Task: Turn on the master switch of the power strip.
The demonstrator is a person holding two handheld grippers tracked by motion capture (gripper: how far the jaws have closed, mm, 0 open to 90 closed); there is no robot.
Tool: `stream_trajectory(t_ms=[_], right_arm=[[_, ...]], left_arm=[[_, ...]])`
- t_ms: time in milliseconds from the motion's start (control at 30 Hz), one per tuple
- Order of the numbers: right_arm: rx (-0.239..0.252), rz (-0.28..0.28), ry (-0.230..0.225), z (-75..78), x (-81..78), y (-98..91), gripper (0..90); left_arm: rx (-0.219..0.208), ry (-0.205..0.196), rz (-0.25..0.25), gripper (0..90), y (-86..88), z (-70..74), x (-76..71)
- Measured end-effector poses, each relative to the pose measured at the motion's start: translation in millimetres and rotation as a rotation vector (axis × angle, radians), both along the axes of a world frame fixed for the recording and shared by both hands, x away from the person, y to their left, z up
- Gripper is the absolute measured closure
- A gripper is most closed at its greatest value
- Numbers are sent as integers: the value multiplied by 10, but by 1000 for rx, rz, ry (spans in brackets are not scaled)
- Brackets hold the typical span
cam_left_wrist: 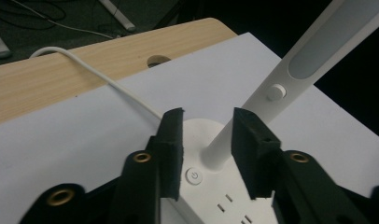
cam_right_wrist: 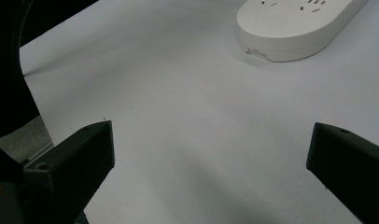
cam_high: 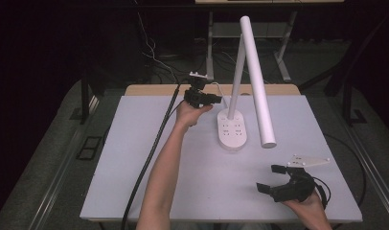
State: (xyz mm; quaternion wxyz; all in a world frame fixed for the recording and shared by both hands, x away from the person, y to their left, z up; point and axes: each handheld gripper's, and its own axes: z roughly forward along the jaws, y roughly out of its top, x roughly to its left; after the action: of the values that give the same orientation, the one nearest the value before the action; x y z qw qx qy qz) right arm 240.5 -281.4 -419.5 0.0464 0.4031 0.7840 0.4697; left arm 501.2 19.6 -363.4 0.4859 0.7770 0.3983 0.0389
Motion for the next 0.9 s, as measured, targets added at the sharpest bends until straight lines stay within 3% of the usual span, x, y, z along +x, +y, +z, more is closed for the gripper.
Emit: stream_trajectory(t_ms=[133, 267, 467, 900], right_arm=[[-3, 0, 5, 3, 0, -3, 5], [0, -3, 5, 6, 3, -4, 4], [0, -1, 0, 9, -1, 0, 4], [-6, 6, 1, 9, 3, -3, 4]], left_arm=[[-24, 17, 21, 795, -28, -28, 6], [-21, 25, 29, 891, -63, -73, 19], [-40, 50, 42, 899, -132, -158, 35], [-23, 72, 32, 899, -236, -293, 49]])
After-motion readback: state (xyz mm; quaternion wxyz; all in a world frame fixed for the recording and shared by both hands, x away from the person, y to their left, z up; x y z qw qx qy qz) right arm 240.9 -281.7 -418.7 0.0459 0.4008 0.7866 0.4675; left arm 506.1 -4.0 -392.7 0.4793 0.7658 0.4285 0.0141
